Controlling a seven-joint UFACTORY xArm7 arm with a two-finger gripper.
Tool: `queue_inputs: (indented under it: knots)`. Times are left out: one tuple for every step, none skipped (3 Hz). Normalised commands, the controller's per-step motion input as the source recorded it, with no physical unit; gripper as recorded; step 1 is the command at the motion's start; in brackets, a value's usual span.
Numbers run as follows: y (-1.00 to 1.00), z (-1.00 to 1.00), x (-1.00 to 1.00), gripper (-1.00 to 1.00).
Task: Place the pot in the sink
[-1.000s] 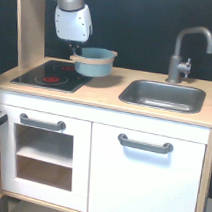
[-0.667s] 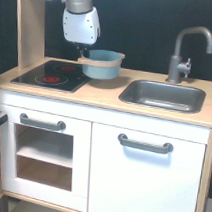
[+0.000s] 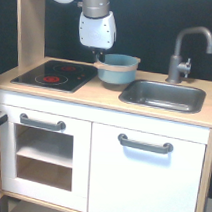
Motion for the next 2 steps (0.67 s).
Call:
queue_inputs:
  knots:
    - [-0.09,-0.51,0.99,-1.0]
    - [-0.02,-0.63,0.97,-1.0]
